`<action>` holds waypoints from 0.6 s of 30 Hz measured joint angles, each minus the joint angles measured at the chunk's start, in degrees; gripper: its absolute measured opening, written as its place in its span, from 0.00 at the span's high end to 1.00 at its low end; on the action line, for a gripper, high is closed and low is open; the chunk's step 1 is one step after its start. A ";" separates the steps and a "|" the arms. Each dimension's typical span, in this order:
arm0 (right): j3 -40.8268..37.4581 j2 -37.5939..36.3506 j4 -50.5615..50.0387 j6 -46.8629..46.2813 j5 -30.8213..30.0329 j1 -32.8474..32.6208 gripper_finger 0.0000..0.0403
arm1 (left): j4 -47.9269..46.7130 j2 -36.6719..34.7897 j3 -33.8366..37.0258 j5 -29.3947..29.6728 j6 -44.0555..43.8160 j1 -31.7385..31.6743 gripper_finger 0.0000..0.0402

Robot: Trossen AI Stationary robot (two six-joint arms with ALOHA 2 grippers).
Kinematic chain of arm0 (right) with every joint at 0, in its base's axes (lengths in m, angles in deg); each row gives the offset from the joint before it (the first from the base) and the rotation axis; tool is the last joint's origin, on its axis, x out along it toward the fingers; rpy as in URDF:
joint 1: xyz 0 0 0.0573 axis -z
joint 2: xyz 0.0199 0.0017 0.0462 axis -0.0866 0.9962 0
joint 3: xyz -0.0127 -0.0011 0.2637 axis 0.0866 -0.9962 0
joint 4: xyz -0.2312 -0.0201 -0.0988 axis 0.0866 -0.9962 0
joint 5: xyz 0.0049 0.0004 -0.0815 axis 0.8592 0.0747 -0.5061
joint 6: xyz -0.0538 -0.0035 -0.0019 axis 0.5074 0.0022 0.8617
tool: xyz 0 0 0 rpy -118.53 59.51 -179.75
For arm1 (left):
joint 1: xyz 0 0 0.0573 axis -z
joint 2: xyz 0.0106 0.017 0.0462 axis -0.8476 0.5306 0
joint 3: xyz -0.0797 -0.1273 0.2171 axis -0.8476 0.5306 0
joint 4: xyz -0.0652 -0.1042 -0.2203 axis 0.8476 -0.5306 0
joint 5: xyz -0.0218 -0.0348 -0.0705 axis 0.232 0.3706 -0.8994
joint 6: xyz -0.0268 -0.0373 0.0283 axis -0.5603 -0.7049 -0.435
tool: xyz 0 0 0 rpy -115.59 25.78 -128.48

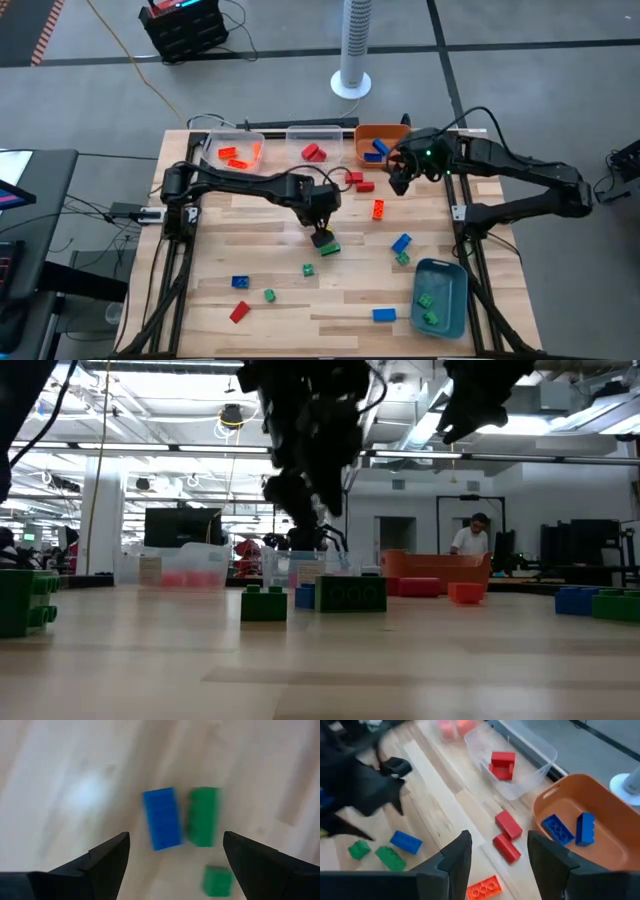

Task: Sort blocks
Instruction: Put the green game piece into the blue bin

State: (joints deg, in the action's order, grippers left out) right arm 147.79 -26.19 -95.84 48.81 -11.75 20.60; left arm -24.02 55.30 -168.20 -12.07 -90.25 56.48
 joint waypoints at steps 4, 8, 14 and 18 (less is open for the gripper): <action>0.00 0.43 -0.40 0.07 -1.03 -1.04 0.51 | 1.54 -0.10 -0.95 -1.00 7.13 3.94 0.22; 0.00 0.47 -0.21 0.06 -1.15 -0.90 0.52 | 5.58 0.90 -0.19 -1.08 13.24 6.90 0.22; 0.00 0.47 0.93 -1.28 -1.30 -1.16 0.52 | 14.24 3.05 1.77 3.04 15.34 8.33 0.29; 0.00 0.38 1.05 -1.75 -1.30 -1.98 0.52 | 14.86 4.12 1.85 4.13 14.25 7.77 0.35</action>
State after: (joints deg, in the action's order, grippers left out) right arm 147.79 -25.81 -94.78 47.06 -13.05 18.62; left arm -9.16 59.42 -166.35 -7.95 -76.00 64.24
